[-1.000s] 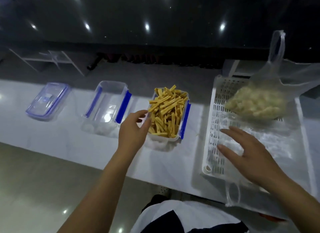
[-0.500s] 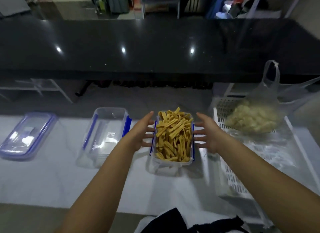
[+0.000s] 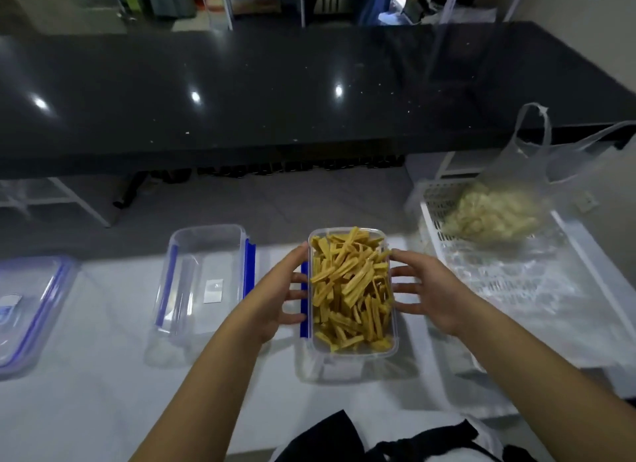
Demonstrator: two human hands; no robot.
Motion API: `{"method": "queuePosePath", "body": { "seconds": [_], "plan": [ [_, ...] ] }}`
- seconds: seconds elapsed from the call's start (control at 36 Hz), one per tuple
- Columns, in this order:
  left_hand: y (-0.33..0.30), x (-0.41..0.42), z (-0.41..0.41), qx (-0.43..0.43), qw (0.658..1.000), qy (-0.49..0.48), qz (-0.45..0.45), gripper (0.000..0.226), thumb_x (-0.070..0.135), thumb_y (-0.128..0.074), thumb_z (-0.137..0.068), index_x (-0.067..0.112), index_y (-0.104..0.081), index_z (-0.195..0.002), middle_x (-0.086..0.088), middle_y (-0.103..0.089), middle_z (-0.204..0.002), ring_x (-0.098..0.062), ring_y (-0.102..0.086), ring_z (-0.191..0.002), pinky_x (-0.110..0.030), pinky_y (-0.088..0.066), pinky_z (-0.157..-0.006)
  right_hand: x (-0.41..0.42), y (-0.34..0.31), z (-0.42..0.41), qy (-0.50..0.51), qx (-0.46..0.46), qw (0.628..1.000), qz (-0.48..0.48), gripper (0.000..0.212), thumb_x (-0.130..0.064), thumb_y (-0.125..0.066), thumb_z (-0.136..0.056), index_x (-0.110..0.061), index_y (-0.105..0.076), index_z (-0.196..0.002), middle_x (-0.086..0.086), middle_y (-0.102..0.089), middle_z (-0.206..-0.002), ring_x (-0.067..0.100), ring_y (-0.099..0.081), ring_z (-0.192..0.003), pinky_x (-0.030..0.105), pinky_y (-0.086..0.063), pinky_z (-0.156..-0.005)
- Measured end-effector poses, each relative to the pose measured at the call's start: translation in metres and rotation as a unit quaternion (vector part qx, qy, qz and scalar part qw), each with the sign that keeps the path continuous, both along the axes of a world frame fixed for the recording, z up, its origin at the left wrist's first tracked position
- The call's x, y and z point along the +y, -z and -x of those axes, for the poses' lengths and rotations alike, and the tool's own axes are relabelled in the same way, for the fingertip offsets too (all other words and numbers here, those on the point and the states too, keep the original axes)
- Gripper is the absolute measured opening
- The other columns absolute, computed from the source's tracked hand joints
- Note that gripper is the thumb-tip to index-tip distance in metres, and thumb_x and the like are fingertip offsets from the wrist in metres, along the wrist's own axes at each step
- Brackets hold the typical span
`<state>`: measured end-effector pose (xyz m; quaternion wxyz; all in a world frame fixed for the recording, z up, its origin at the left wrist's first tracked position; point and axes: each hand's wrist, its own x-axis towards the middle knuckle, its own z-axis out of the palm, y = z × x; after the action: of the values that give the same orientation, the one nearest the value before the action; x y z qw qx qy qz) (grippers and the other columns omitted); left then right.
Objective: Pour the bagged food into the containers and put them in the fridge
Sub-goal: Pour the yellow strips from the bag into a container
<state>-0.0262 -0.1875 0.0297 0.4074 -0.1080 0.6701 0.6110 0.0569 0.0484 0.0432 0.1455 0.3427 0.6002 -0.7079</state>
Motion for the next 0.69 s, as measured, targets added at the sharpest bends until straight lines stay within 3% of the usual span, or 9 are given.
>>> {"method": "queuePosePath", "body": {
  "seconds": [0.06,0.14,0.19,0.28,0.36,0.44,0.53,0.58,0.69],
  "plan": [
    [-0.002,-0.004,0.004,-0.005,1.000,0.005,0.001,0.062,0.082,-0.057,-0.070,0.038,-0.068,-0.113,-0.004,-0.065,-0.114,-0.025,-0.065,-0.107,-0.046,-0.058,-0.084,-0.005,0.001,-0.001,0.019,0.004,1.000,0.009,0.026,-0.046,-0.073,-0.077,-0.021,-0.075,-0.083,0.001,-0.066,-0.088,0.019,-0.065,-0.074,0.034,-0.056,-0.066],
    [-0.009,-0.005,0.014,-0.001,1.000,0.005,0.001,0.057,0.076,-0.053,-0.083,0.035,-0.066,-0.121,-0.005,-0.062,-0.117,-0.026,-0.062,-0.111,-0.048,-0.055,-0.089,-0.016,-0.005,0.008,0.028,0.014,1.000,0.001,0.018,-0.040,-0.068,-0.085,-0.024,-0.073,-0.080,-0.003,-0.065,-0.085,0.017,-0.063,-0.074,0.031,-0.053,-0.066],
    [-0.011,-0.006,0.014,0.014,1.000,0.007,0.011,0.057,0.075,-0.054,-0.083,0.034,-0.064,-0.121,-0.003,-0.062,-0.117,-0.024,-0.061,-0.110,-0.048,-0.057,-0.086,-0.022,-0.007,0.010,0.023,0.018,1.000,-0.008,0.017,-0.042,-0.066,-0.087,-0.027,-0.074,-0.084,-0.006,-0.065,-0.082,0.016,-0.062,-0.075,0.029,-0.051,-0.065],
    [-0.011,-0.016,0.003,0.014,1.000,0.012,0.016,0.056,0.082,-0.061,-0.071,0.039,-0.071,-0.105,0.001,-0.066,-0.109,-0.021,-0.066,-0.105,-0.041,-0.061,-0.071,-0.022,-0.006,0.000,-0.010,0.019,1.000,-0.014,0.018,-0.047,-0.066,-0.083,-0.035,-0.077,-0.091,-0.009,-0.067,-0.078,0.016,-0.063,-0.076,0.027,-0.052,-0.063],
    [-0.011,-0.027,0.002,-0.021,1.000,0.008,-0.006,0.063,0.080,-0.062,-0.068,0.035,-0.072,-0.111,-0.004,-0.067,-0.111,-0.025,-0.067,-0.103,-0.040,-0.059,-0.065,-0.019,-0.010,-0.004,-0.007,0.003,1.000,0.018,0.031,-0.047,-0.072,-0.072,-0.025,-0.078,-0.093,-0.004,-0.069,-0.076,0.019,-0.065,-0.070,0.032,-0.053,-0.062],
    [-0.018,-0.024,0.011,-0.040,0.999,0.007,-0.013,0.056,0.071,-0.057,-0.083,0.030,-0.066,-0.121,-0.006,-0.064,-0.112,-0.025,-0.065,-0.100,-0.037,-0.057,-0.063,-0.025,-0.016,0.005,0.000,-0.018,1.000,0.012,0.019,-0.039,-0.066,-0.087,-0.021,-0.073,-0.087,0.000,-0.063,-0.079,0.021,-0.061,-0.072,0.033,-0.051,-0.066],
    [-0.018,-0.020,0.007,-0.011,0.999,0.026,0.020,0.052,0.073,-0.058,-0.083,0.031,-0.067,-0.113,-0.004,-0.064,-0.109,-0.025,-0.065,-0.099,-0.035,-0.057,-0.060,-0.031,-0.013,0.006,-0.011,-0.009,1.000,-0.013,0.023,-0.031,-0.059,-0.093,-0.032,-0.078,-0.080,-0.005,-0.061,-0.072,0.018,-0.060,-0.070,0.031,-0.052,-0.064],
    [-0.013,-0.026,-0.004,-0.012,0.999,0.041,0.031,0.057,0.078,-0.060,-0.076,0.030,-0.070,-0.105,-0.005,-0.065,-0.108,-0.027,-0.066,-0.099,-0.037,-0.059,-0.061,-0.028,-0.011,-0.004,-0.019,0.001,1.000,-0.006,0.027,-0.029,-0.058,-0.094,-0.043,-0.078,-0.083,-0.008,-0.061,-0.066,0.014,-0.062,-0.063,0.028,-0.052,-0.058],
    [-0.013,-0.031,-0.008,-0.044,0.999,0.030,-0.002,0.054,0.076,-0.066,-0.071,0.032,-0.073,-0.102,-0.012,-0.065,-0.110,-0.032,-0.067,-0.102,-0.050,-0.060,-0.066,-0.032,-0.013,-0.004,-0.003,-0.002,1.000,-0.026,0.028,-0.036,-0.059,-0.095,-0.036,-0.078,-0.074,-0.004,-0.061,-0.073,0.016,-0.061,-0.064,0.030,-0.050,-0.060]
  ]
}}
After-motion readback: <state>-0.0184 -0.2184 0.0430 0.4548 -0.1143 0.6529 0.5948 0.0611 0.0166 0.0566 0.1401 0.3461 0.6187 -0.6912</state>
